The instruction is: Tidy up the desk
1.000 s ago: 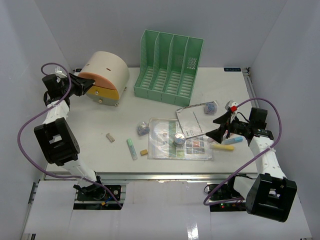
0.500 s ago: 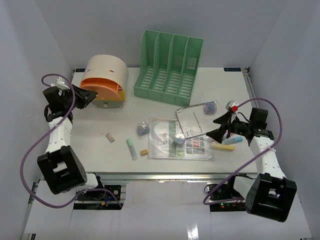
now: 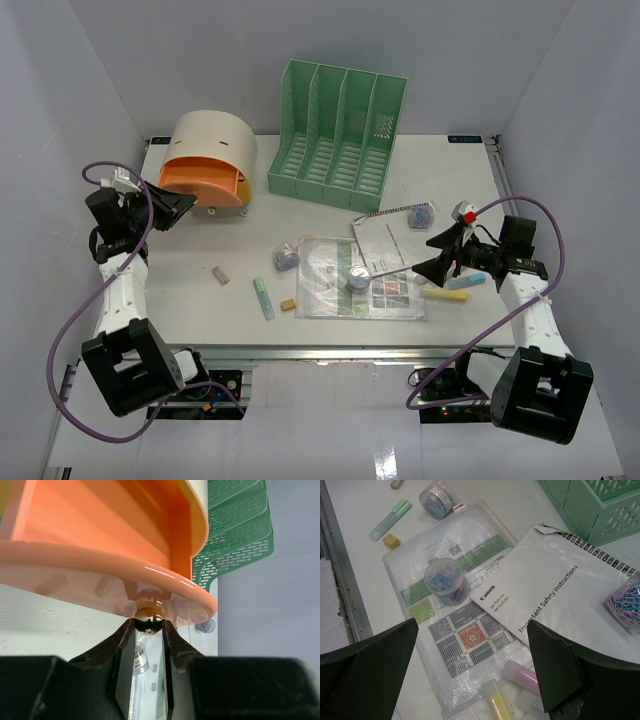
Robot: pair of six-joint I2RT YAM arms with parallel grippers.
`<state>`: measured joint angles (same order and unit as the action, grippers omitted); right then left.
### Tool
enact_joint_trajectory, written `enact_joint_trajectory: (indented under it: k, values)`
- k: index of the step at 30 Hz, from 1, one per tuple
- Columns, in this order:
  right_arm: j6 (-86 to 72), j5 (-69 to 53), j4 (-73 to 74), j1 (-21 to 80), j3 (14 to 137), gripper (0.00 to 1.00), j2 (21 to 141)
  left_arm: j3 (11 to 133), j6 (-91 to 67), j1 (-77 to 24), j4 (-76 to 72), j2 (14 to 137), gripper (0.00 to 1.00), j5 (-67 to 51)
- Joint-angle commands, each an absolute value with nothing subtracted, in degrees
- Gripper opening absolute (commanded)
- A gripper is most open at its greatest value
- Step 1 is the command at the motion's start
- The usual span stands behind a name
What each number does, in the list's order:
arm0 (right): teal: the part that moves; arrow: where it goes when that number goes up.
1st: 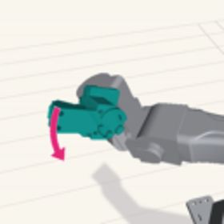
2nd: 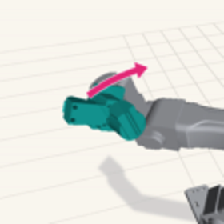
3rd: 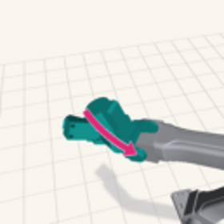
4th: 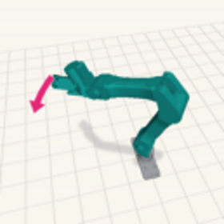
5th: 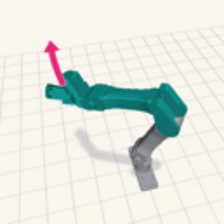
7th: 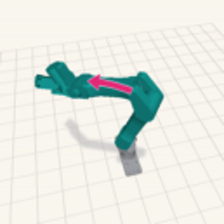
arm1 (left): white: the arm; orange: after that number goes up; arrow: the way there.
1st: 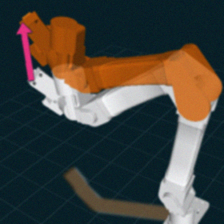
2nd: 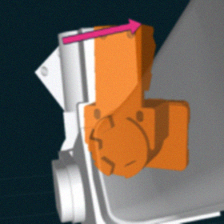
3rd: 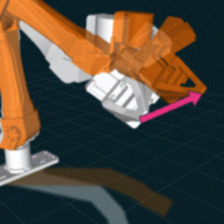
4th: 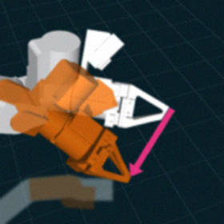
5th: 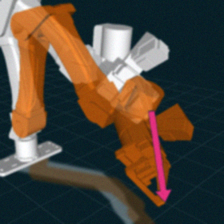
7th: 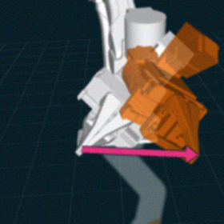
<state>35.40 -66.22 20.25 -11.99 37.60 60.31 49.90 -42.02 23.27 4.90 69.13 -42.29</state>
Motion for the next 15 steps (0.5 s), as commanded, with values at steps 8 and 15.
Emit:
enact_joint_trajectory:
  k: [8,15]
  values:
    - [36.2,-67.8,20.6,-12.2,37.2,0.96,59.5,47.1,-39.9,23.4,6.7,65.7,0.53,-42.5]
    - [36.4,-67.7,20.6,-12.3,37.1,0.96,59.7,48.4,-39.0,23.4,7.8,66.1,0.76,-42.2]
